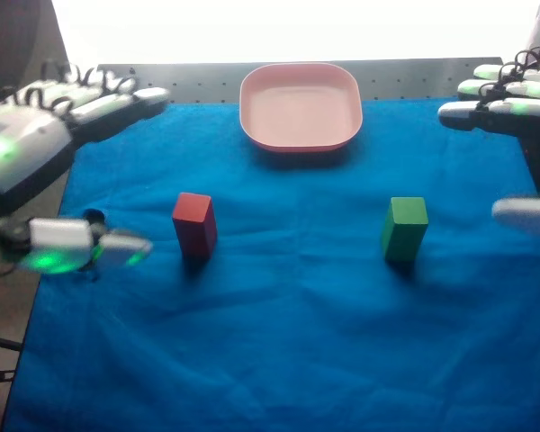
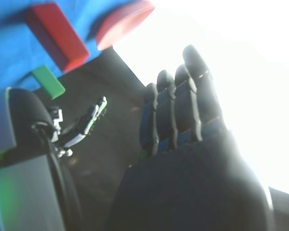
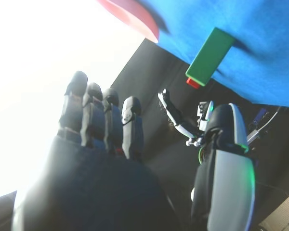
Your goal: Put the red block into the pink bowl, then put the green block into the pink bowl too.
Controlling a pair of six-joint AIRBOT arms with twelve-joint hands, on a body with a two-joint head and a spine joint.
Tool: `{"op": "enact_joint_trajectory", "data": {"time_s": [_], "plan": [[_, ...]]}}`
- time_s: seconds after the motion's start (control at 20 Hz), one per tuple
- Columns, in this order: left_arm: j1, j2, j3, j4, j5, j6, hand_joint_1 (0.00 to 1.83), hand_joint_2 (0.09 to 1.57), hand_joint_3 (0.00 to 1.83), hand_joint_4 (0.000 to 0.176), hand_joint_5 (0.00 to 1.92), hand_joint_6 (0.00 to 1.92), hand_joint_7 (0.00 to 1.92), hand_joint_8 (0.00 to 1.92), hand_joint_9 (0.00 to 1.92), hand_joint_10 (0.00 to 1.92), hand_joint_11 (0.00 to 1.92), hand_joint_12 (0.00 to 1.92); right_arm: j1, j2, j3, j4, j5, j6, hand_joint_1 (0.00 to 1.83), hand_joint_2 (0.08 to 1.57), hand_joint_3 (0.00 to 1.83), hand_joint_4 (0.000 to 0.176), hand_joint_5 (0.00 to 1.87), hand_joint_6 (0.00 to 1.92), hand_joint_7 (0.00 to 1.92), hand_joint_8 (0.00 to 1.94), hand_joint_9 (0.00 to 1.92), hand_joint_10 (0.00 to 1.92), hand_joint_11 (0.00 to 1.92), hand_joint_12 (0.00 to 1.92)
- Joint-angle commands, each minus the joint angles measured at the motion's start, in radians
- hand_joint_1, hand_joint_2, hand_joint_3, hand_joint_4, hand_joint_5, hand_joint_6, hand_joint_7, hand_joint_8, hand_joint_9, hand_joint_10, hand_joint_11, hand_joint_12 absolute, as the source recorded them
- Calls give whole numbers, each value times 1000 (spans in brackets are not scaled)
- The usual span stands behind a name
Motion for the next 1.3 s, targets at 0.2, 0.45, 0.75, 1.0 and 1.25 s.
{"op": "enact_joint_trajectory", "data": {"time_s": [0.2, 0.45, 0.75, 1.0, 1.25], "plan": [[-117, -92, 73, 56, 9, -4, 819, 933, 5, 134, 129, 2, 93, 10, 49, 14, 46, 77, 9, -7, 11, 35, 115, 3, 297, 1221, 0, 116, 358, 2, 277, 3, 144, 6, 0, 612], [-156, -149, 123, 76, 102, -4, 877, 956, 2, 83, 378, 9, 415, 9, 439, 19, 262, 483, 9, -9, 14, 32, 115, 3, 312, 1233, 1, 113, 332, 1, 260, 1, 122, 2, 0, 678], [-177, -201, 176, 75, 180, -4, 929, 1011, 0, 0, 689, 0, 770, 1, 758, 7, 402, 739, 9, -13, 18, 32, 115, 3, 333, 1235, 0, 100, 340, 1, 247, 1, 113, 3, 0, 641], [-188, -218, 193, 75, 202, -4, 971, 1042, 2, 0, 872, 9, 982, 14, 955, 46, 462, 1191, 9, -16, 21, 32, 115, 3, 324, 1239, 0, 99, 341, 0, 261, 1, 114, 1, 0, 593], [-234, -212, 198, 94, 193, -4, 1200, 1076, 0, 0, 1085, 744, 962, 1249, 1004, 1643, 963, 1879, 9, -17, 21, 32, 115, 3, 337, 1235, 0, 102, 352, 6, 272, 5, 123, 3, 0, 595]]}}
